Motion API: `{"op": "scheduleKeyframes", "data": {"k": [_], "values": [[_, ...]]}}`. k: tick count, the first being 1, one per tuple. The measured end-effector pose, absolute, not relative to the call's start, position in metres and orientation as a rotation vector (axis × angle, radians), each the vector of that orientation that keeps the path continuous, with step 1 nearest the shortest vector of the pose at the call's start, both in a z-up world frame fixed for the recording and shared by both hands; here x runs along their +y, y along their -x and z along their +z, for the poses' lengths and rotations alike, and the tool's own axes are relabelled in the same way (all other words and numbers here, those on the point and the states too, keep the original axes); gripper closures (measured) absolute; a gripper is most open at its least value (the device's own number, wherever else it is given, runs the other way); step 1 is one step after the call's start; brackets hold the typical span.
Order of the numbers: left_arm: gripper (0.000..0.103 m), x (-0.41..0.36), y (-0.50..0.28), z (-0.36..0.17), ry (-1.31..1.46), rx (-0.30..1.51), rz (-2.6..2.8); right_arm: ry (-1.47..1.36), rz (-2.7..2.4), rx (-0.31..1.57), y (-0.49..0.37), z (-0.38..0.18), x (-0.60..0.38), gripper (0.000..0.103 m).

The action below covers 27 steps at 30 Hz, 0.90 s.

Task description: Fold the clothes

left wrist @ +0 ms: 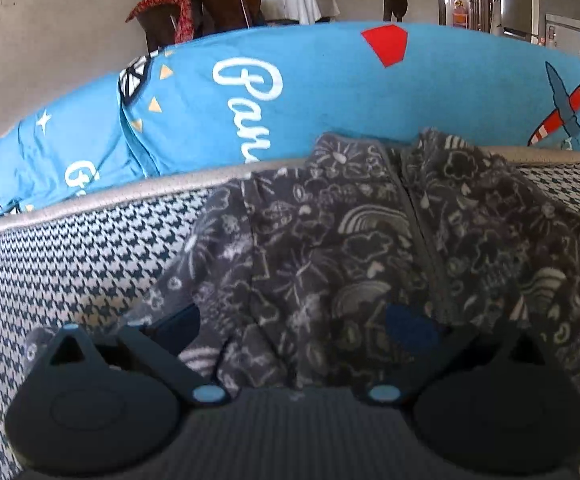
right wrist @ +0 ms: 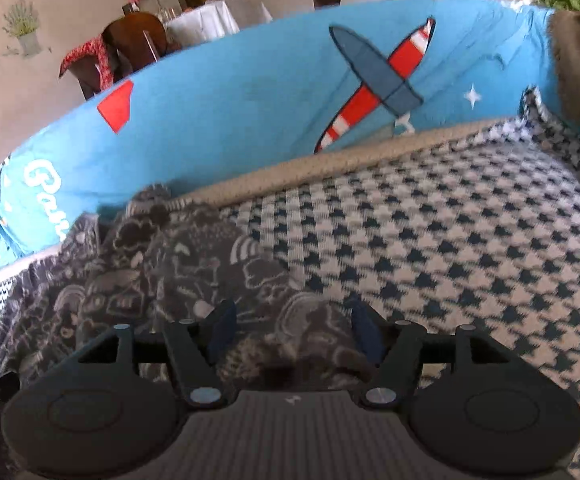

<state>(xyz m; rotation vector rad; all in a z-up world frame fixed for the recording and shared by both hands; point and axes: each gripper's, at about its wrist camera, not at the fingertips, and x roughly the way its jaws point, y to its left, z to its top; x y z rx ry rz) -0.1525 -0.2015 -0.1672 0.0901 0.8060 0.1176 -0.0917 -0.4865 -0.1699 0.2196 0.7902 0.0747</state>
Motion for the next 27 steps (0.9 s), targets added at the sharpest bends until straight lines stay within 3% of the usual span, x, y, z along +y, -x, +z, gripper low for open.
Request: {"op": "scheduleKeyframes", "data": {"k": [2, 4, 6, 9, 19, 27], "values": [[0.000, -0.202, 0.151, -0.170, -0.093, 0.818, 0.124, -0.197, 0.050, 0.816, 0.089, -0.177, -0.482, 0.041], [0.000, -0.203, 0.151, -0.172, -0.097, 0.821, 0.125, -0.135, 0.042, 0.799, 0.091, -0.178, -0.474, 0.051], [0.000, -0.204, 0.151, -0.174, -0.098, 0.828, 0.125, -0.094, 0.049, 0.794, 0.092, -0.178, -0.468, 0.071], [0.000, -0.205, 0.150, -0.178, -0.102, 0.842, 0.129, -0.121, 0.045, 0.786, 0.094, -0.176, -0.469, 0.082], [0.000, -0.210, 0.157, -0.170, -0.069, 0.828, 0.059, -0.143, -0.240, 0.605, 0.104, -0.136, -0.492, 0.097], [0.000, -0.215, 0.154, -0.182, -0.055, 0.912, 0.004, -0.179, -0.352, 0.646, 0.094, -0.146, -0.515, 0.101]]}}
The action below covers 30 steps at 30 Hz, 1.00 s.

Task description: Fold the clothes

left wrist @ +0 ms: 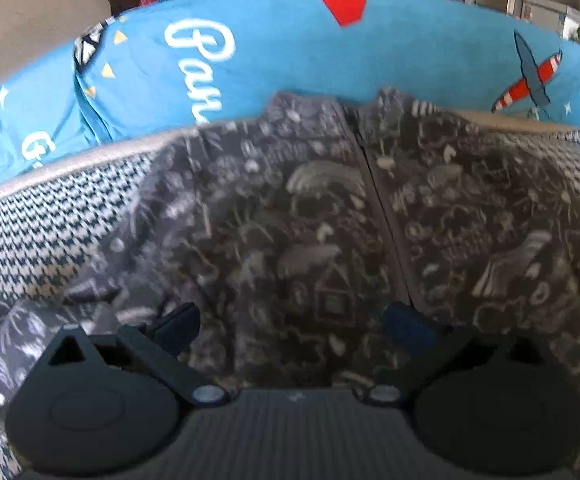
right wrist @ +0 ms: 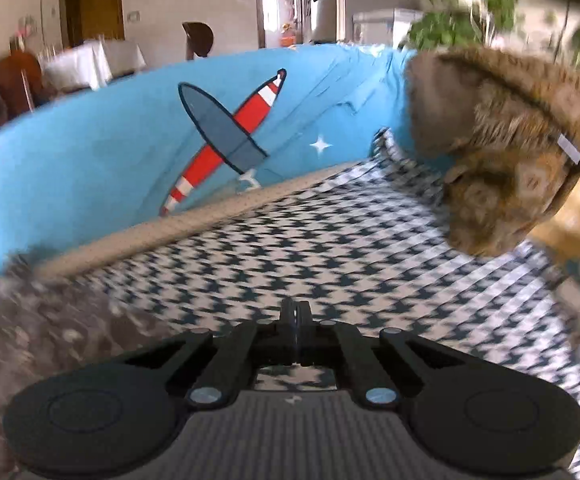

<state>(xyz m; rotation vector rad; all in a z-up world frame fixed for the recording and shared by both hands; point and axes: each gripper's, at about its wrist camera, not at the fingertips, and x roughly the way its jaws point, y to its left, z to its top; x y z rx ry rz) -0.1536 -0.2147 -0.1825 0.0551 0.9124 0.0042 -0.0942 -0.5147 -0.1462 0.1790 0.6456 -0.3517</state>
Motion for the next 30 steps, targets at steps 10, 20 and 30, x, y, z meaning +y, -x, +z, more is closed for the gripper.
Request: {"op": "scheduleKeyframes", "data": {"k": [10, 20, 30], "values": [[0.000, -0.218, 0.156, -0.182, -0.074, 0.903, 0.026, -0.233, -0.130, 0.637, 0.101, -0.137, -0.501, 0.098], [0.000, -0.220, 0.158, -0.183, -0.088, 0.903, 0.032, -0.214, 0.026, 0.605, 0.093, -0.145, -0.486, 0.044], [0.000, -0.215, 0.150, -0.191, -0.064, 0.943, 0.022, -0.164, 0.113, 0.660, 0.055, -0.177, -0.468, 0.033]]}}
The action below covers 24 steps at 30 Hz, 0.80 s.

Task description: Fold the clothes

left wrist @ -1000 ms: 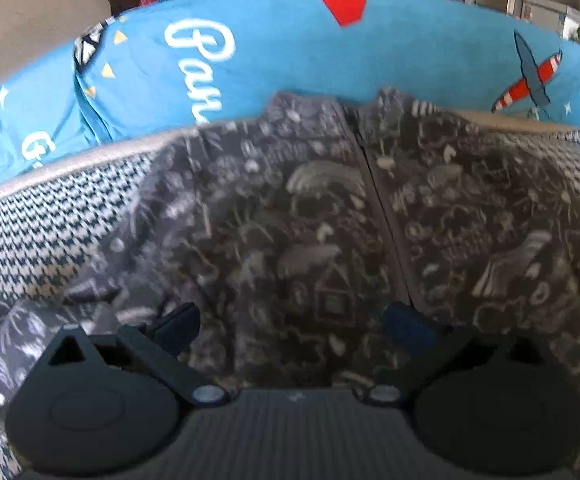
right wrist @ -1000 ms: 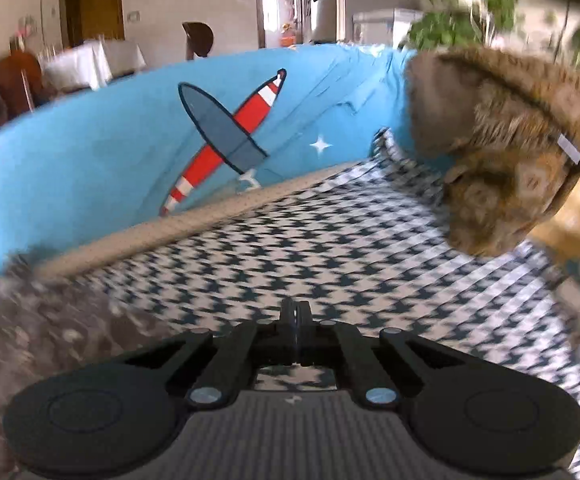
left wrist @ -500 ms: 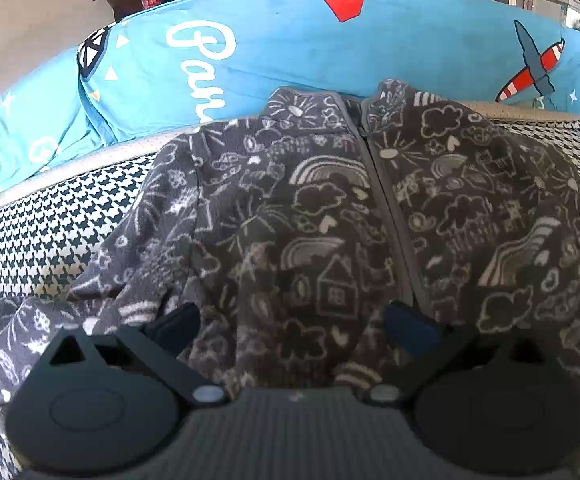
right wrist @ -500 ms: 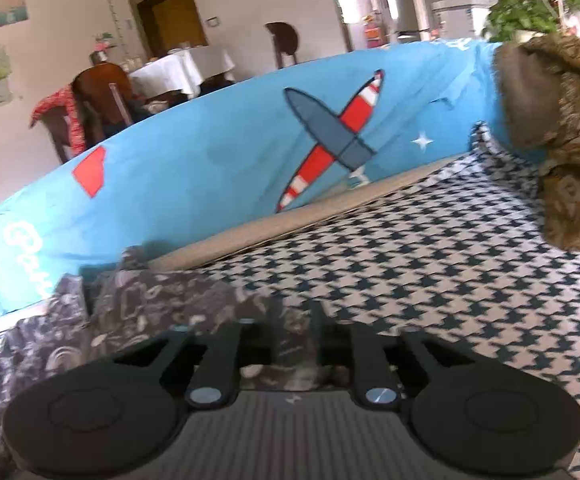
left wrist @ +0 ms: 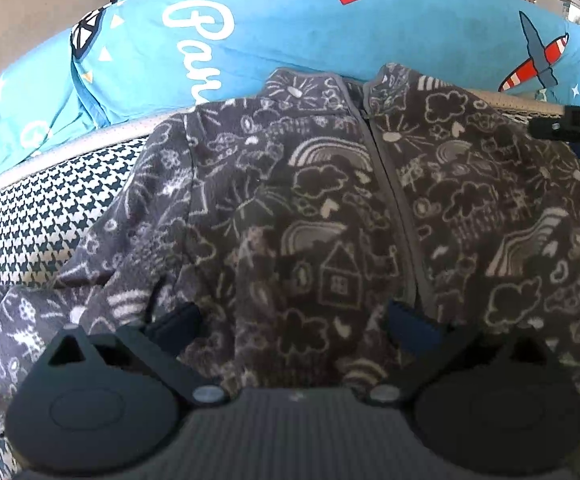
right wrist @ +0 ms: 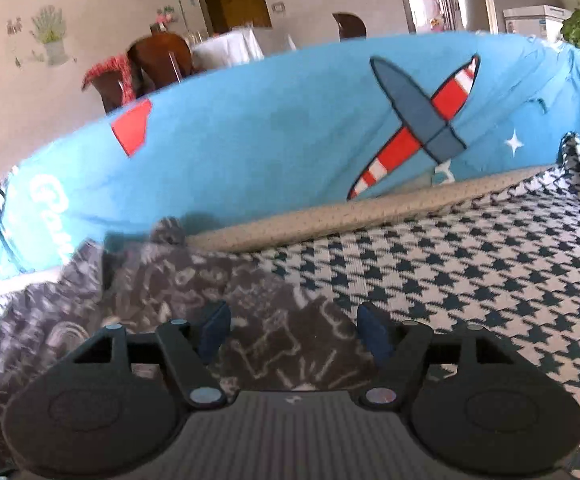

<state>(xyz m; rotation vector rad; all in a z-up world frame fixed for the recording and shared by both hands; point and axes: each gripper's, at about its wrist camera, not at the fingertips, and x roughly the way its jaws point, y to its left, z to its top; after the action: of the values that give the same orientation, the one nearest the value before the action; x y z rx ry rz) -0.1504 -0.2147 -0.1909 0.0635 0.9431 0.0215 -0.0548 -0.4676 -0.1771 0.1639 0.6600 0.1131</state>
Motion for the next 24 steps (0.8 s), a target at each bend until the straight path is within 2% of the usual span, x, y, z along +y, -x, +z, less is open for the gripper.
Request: {"op": "scheduleKeyframes", "data": {"k": [2, 4, 5, 6, 8, 14, 18, 23, 24], "values": [[0.000, -0.214, 0.150, -0.192, -0.062, 0.949, 0.020, -0.163, 0.108, 0.684, 0.051, -0.185, -0.464, 0.034], [0.000, -0.214, 0.149, -0.195, -0.064, 0.952, 0.021, -0.150, 0.096, 0.686, 0.050, -0.190, -0.460, 0.049], [0.000, -0.215, 0.149, -0.196, -0.066, 0.952, 0.022, -0.129, 0.093, 0.677, 0.051, -0.191, -0.456, 0.069], [0.000, -0.215, 0.149, -0.197, -0.070, 0.951, 0.024, -0.113, 0.106, 0.682, 0.051, -0.191, -0.453, 0.084], [0.000, -0.217, 0.149, -0.197, -0.080, 0.947, 0.025, -0.103, 0.109, 0.683, 0.051, -0.191, -0.450, 0.090], [0.000, -0.219, 0.151, -0.194, -0.082, 0.938, 0.012, -0.091, -0.032, 0.613, 0.055, -0.180, -0.450, 0.095], [0.000, -0.220, 0.155, -0.191, -0.077, 0.932, -0.013, -0.064, -0.082, 0.664, 0.050, -0.191, -0.449, 0.095], [0.000, -0.225, 0.155, -0.198, -0.128, 0.941, -0.025, -0.098, -0.070, 0.674, 0.054, -0.181, -0.452, 0.093], [0.000, -0.225, 0.154, -0.198, -0.134, 0.937, -0.024, -0.107, -0.064, 0.671, 0.056, -0.178, -0.452, 0.089]]}}
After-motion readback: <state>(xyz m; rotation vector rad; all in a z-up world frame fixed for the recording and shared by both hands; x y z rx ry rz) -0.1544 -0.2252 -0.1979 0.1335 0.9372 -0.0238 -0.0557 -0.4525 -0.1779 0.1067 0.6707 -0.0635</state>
